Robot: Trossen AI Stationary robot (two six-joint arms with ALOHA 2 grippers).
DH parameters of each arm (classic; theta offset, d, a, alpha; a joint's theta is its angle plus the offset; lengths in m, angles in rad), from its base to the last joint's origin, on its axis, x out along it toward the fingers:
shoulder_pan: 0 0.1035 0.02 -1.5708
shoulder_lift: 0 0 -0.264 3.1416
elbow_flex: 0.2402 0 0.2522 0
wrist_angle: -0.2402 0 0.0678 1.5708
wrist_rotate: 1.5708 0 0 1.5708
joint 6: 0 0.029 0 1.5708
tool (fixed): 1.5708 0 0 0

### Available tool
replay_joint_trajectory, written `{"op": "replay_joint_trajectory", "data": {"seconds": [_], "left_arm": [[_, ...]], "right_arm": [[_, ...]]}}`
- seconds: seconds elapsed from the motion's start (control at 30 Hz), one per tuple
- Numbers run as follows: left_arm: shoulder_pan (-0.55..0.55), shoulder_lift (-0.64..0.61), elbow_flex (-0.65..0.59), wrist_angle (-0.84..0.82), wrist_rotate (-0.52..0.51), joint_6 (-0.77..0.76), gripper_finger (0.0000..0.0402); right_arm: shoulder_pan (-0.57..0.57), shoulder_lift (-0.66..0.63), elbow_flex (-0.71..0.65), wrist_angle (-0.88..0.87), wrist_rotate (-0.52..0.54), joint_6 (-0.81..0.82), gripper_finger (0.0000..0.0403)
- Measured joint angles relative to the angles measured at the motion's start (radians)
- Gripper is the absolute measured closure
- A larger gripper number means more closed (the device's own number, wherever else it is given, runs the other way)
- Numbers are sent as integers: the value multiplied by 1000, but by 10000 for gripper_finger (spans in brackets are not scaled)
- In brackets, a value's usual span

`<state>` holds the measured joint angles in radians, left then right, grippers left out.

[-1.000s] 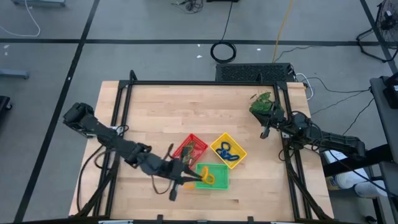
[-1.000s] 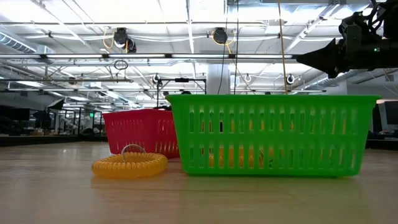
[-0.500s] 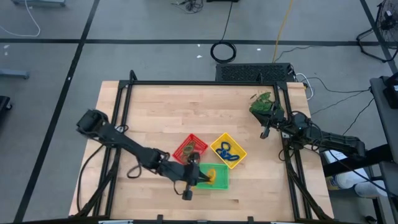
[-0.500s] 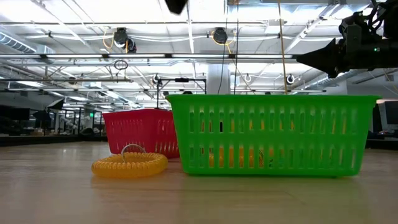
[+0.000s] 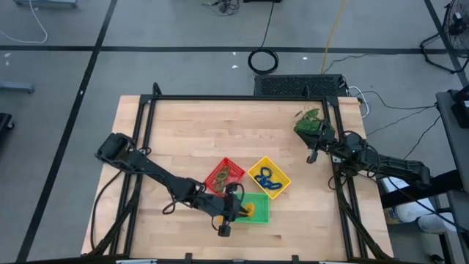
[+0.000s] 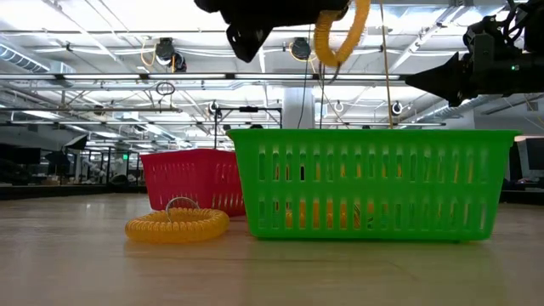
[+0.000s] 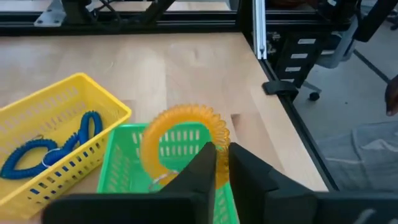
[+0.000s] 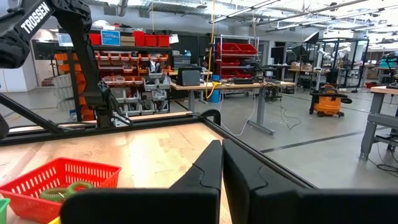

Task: Sort spring keychains
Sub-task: Put the yellow spring keychain into the green bin

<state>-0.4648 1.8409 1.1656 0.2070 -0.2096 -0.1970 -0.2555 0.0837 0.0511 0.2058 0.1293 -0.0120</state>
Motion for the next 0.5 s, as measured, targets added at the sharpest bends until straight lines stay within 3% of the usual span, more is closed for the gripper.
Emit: {"op": "replay_joint_trajectory", "data": {"seconds": [0.5], "left_arm": [[26,-5,0,-81,10,-81,234]], "right_arm": [[0,0,0,0,0,0,403]]}}
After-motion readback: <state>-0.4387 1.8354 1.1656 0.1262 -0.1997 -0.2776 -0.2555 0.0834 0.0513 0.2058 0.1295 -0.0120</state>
